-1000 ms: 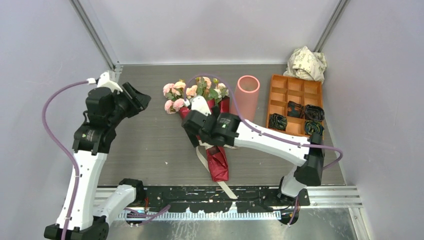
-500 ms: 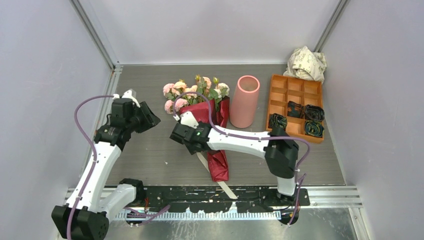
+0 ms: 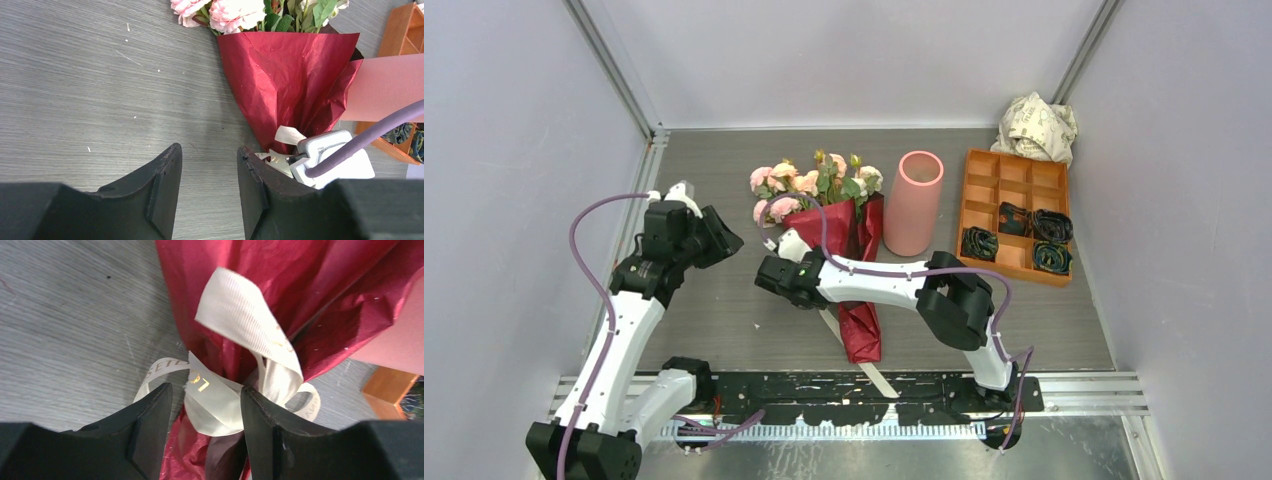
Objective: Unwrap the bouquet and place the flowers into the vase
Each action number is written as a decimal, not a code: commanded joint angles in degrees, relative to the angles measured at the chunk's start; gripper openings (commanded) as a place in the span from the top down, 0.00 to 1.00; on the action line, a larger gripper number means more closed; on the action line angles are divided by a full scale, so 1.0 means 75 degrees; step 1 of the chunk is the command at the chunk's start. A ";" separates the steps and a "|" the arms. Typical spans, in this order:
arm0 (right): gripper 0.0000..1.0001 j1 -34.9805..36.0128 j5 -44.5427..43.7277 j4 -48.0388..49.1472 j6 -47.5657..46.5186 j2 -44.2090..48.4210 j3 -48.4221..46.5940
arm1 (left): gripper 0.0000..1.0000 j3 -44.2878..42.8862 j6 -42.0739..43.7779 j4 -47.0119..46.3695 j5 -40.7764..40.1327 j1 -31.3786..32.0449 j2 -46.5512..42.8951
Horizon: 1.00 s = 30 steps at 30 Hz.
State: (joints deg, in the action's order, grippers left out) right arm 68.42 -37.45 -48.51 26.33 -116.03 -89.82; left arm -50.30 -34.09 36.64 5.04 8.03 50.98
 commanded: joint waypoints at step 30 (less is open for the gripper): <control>0.93 0.0041 -0.0564 -0.0354 -0.0136 0.0907 -0.0731 | 0.56 0.0762 -0.0726 -0.1543 0.1098 0.0243 0.0109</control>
State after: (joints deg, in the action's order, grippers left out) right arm 68.51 -42.09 -51.51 25.19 -112.46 -93.01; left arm -44.95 -38.33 30.57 10.85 8.91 51.44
